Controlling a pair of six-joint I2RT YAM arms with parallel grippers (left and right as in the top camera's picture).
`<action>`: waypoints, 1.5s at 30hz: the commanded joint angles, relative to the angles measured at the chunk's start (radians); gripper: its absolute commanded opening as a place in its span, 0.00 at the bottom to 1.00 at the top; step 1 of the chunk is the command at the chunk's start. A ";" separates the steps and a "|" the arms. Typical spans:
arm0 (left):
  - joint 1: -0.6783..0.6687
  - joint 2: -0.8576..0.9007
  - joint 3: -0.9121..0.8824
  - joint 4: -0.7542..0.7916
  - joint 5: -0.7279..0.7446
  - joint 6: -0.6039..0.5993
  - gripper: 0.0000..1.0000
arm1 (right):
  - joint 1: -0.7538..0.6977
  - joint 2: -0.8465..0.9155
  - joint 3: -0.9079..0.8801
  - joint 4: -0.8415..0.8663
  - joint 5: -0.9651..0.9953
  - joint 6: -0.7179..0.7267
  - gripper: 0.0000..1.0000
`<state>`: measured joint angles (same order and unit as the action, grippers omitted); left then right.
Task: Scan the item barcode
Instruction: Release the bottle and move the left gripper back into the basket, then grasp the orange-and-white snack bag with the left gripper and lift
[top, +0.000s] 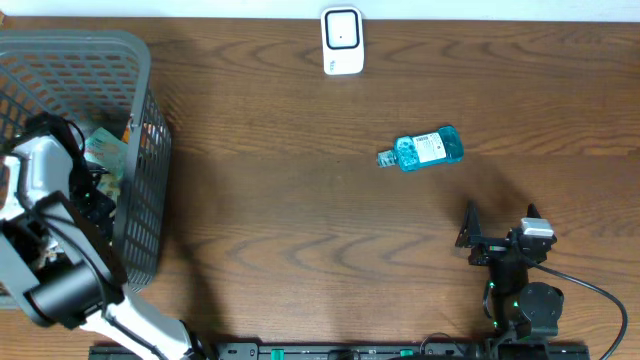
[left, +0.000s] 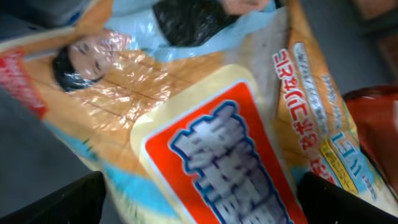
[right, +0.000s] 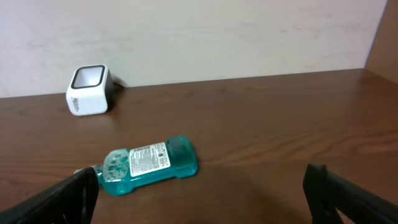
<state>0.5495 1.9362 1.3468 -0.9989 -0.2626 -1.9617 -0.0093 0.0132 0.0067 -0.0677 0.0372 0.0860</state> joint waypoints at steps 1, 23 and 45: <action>0.004 0.054 -0.009 -0.009 0.016 0.045 0.49 | -0.004 0.002 -0.001 -0.004 -0.002 -0.013 0.99; 0.006 -0.435 0.096 0.000 0.016 0.402 0.07 | -0.004 0.002 -0.001 -0.004 -0.002 -0.013 0.99; -0.210 -0.889 0.095 0.198 0.640 1.274 0.07 | -0.004 0.002 -0.001 -0.004 -0.002 -0.013 0.99</action>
<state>0.4164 1.0485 1.4242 -0.7807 0.2951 -0.9253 -0.0093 0.0151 0.0067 -0.0681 0.0368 0.0860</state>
